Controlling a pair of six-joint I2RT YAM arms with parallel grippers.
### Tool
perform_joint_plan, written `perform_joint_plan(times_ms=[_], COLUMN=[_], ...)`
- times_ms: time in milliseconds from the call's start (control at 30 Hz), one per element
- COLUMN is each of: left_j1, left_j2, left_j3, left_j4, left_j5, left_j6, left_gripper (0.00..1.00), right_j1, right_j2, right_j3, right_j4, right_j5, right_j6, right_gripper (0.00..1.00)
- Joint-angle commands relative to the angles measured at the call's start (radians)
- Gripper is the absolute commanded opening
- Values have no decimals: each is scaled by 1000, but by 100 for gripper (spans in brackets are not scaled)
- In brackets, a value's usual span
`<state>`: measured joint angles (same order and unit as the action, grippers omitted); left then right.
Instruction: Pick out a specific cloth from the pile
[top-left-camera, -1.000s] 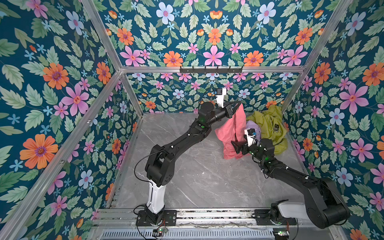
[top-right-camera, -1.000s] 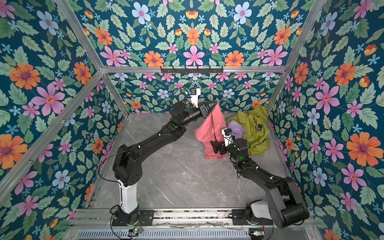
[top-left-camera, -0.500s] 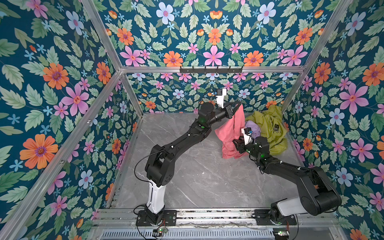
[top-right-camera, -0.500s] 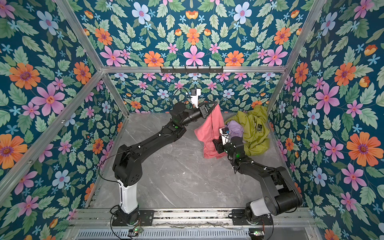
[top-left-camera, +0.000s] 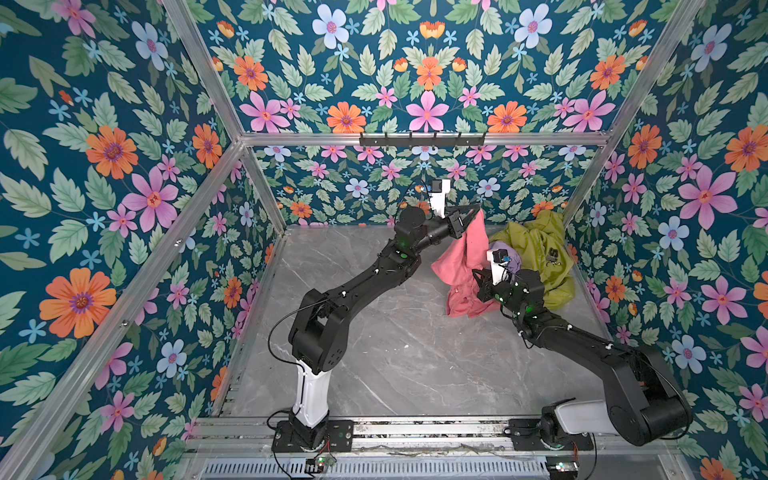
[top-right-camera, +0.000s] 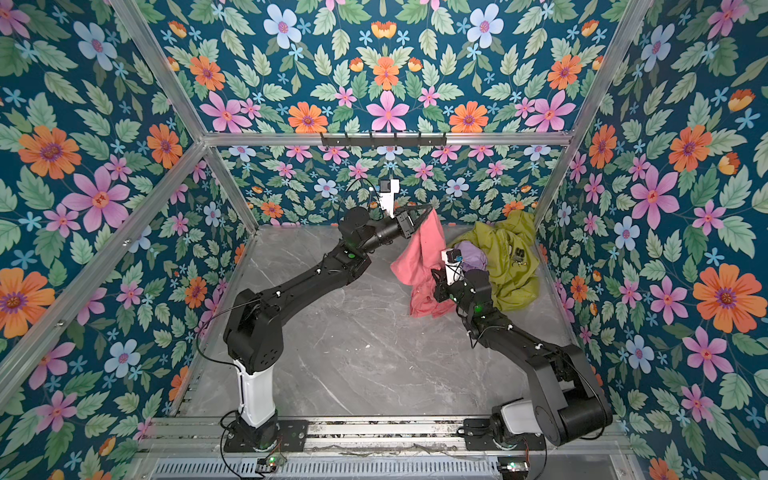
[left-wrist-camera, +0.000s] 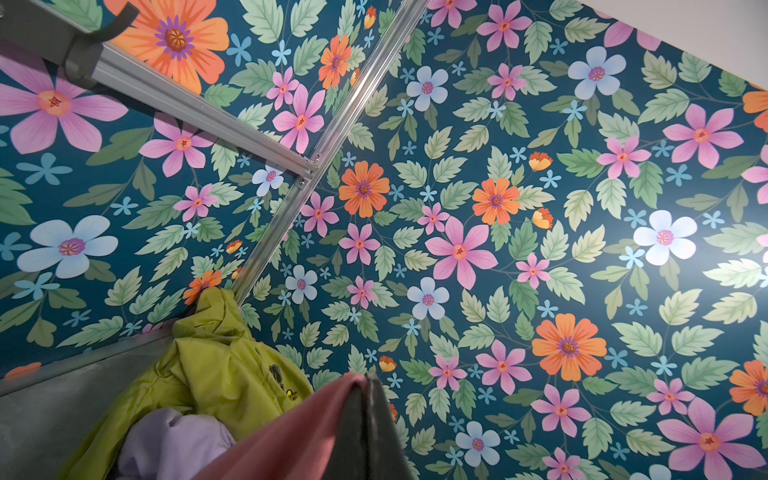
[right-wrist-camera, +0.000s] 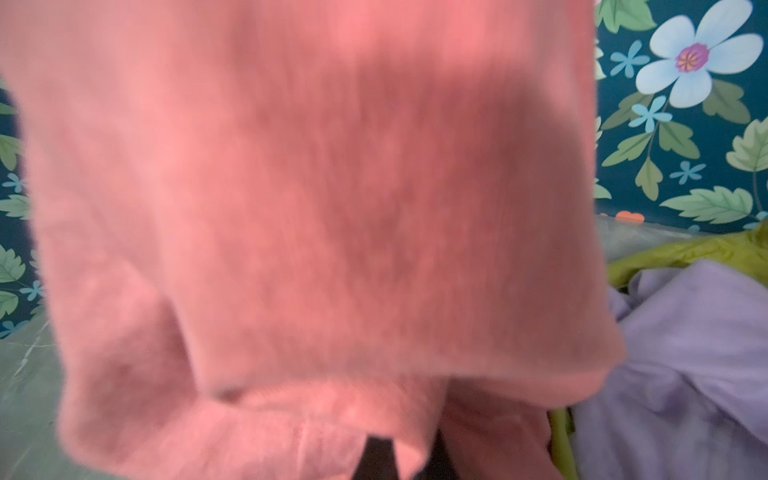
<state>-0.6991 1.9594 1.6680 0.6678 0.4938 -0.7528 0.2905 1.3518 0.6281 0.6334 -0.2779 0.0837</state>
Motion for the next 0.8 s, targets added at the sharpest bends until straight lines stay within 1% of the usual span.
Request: perform_joint_plan(times_ms=[0, 267, 767], left_j1=[4, 10, 20], left_j2=[-7, -13, -28], left_j3=[-4, -35, -65], left_j4=[74, 90, 110], left_j5=[-6, -11, -14], left_j6=[4, 3, -1], left_gripper=[0, 0, 0], right_j1=[1, 1, 8], right_j2=[-43, -134, -241], right_j3=[16, 31, 86], right_j4=[-22, -60, -143], right_j5=[3, 14, 19], right_j6=[10, 17, 50], right_gripper=[0, 0, 0])
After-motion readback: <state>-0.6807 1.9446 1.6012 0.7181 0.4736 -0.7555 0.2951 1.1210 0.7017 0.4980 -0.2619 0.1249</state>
